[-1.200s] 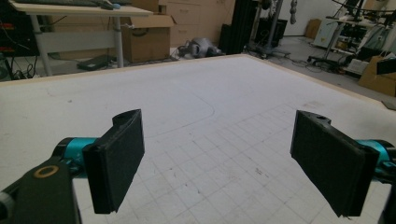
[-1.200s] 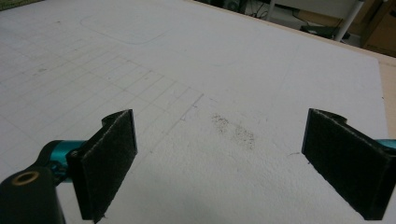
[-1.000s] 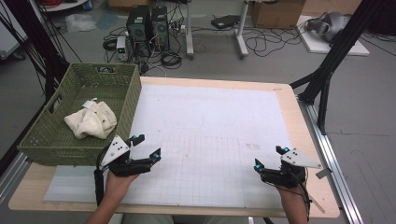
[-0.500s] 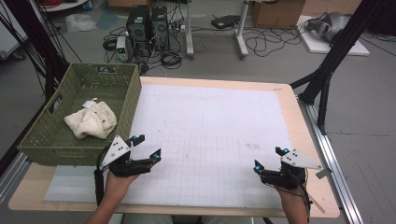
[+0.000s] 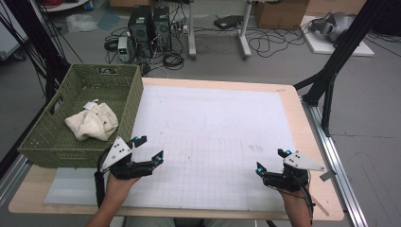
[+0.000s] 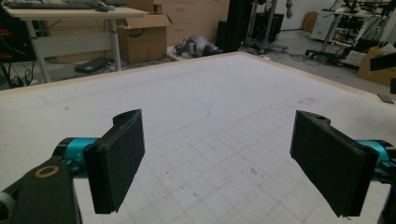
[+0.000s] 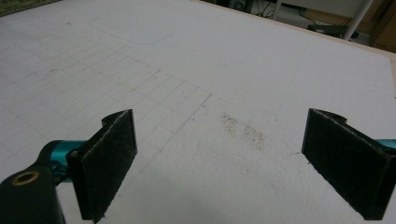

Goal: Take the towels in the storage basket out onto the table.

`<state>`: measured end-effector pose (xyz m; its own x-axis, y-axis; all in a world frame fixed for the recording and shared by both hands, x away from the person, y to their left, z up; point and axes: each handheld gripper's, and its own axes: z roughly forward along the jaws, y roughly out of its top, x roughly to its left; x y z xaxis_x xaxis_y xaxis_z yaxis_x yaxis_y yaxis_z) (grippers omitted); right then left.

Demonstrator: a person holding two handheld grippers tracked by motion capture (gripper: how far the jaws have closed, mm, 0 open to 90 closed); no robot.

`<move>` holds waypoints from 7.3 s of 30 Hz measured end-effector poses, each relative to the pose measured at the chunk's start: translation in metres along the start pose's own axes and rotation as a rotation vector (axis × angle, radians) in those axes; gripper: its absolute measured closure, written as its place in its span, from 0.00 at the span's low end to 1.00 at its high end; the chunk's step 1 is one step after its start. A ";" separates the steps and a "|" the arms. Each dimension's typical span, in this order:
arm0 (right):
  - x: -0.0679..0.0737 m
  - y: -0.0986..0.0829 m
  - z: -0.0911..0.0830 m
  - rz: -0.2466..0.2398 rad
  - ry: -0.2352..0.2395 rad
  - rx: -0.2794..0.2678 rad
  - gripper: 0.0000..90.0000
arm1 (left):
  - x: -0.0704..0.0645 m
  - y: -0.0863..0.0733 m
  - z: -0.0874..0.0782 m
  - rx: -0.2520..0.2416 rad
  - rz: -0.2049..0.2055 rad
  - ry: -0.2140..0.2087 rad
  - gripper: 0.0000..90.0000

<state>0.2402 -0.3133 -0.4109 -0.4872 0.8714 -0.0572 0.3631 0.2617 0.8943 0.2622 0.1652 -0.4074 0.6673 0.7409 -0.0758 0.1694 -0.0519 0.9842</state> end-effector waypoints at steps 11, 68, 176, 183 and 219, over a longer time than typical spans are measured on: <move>-0.002 0.000 -0.001 0.004 -0.001 0.003 0.11 | 0.002 0.032 -0.011 -0.012 0.001 -0.025 0.20; -0.005 -0.003 0.001 -0.015 -0.030 0.041 0.11 | 0.228 0.030 -0.004 0.735 -0.265 0.423 0.26; -0.001 0.002 0.002 -0.009 0.005 0.023 0.11 | 0.089 0.210 -0.063 -0.266 -0.003 0.104 0.87; -0.002 0.003 0.001 -0.009 0.006 0.018 0.11 | 0.069 0.220 -0.052 -0.267 0.034 0.047 0.87; -0.006 0.000 0.002 0.003 0.004 0.026 0.11 | -0.066 0.095 0.109 -0.061 0.026 -0.420 0.87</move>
<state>0.2444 -0.3174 -0.4109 -0.4892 0.8706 -0.0527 0.3854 0.2699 0.8824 0.3137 0.0385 -0.3263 0.9104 0.4022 -0.0970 0.1136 -0.0176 0.9934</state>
